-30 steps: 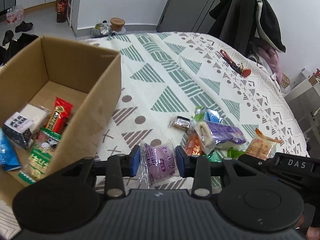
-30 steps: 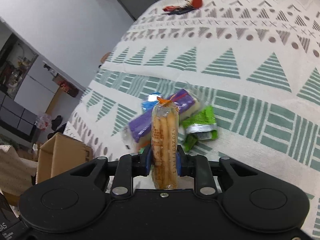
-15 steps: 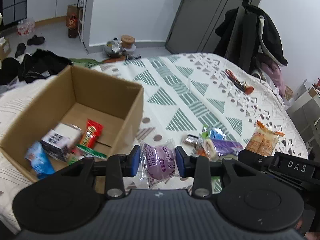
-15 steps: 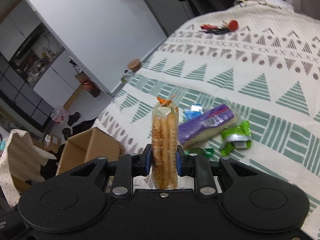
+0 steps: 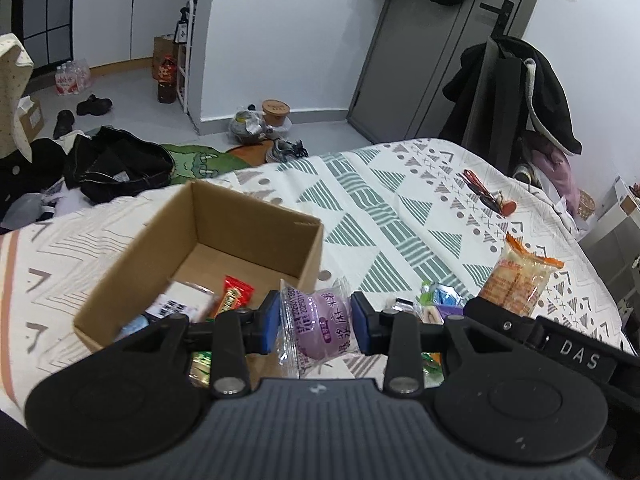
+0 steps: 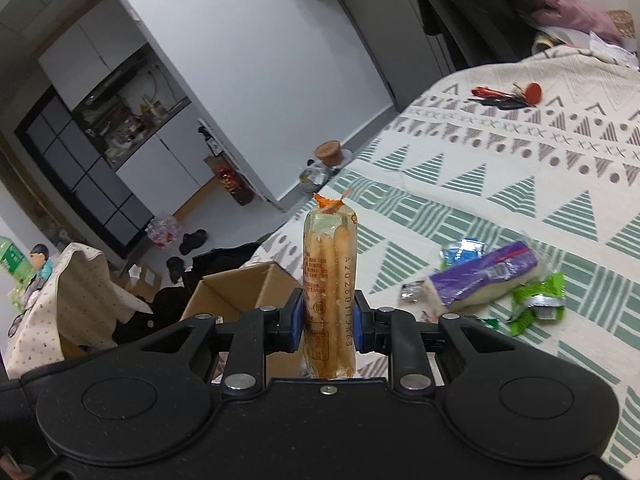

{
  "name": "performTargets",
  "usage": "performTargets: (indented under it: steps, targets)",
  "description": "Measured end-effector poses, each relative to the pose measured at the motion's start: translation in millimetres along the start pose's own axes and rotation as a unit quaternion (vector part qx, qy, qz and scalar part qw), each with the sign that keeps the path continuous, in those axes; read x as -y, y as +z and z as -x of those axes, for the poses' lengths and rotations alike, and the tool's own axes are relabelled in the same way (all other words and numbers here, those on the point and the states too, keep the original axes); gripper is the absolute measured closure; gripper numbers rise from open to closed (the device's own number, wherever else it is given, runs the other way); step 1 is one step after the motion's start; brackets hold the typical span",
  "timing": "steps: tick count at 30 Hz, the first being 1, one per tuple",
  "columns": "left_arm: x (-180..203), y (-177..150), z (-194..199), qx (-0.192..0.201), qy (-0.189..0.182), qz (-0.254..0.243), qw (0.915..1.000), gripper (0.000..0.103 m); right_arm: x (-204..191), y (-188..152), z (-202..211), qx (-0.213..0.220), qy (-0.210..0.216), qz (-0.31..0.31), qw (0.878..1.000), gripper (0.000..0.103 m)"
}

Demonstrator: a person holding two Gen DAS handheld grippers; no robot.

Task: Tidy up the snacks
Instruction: 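Carry the lavender packet with the left gripper while the right carries the biscuit-stick pack to the box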

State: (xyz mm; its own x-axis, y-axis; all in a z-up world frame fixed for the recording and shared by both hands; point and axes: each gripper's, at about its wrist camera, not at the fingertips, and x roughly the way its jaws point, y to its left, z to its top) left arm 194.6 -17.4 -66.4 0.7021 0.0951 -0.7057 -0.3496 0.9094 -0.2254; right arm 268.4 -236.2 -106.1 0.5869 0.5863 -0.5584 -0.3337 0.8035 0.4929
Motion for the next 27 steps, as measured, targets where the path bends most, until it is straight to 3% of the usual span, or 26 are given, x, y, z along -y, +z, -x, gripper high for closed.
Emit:
performTargets:
  steps: [27]
  targets:
    - [-76, 17, 2, 0.002, 0.027, 0.049, 0.9984, 0.067, -60, -3, -30, 0.005, 0.045, 0.024, 0.999, 0.08]
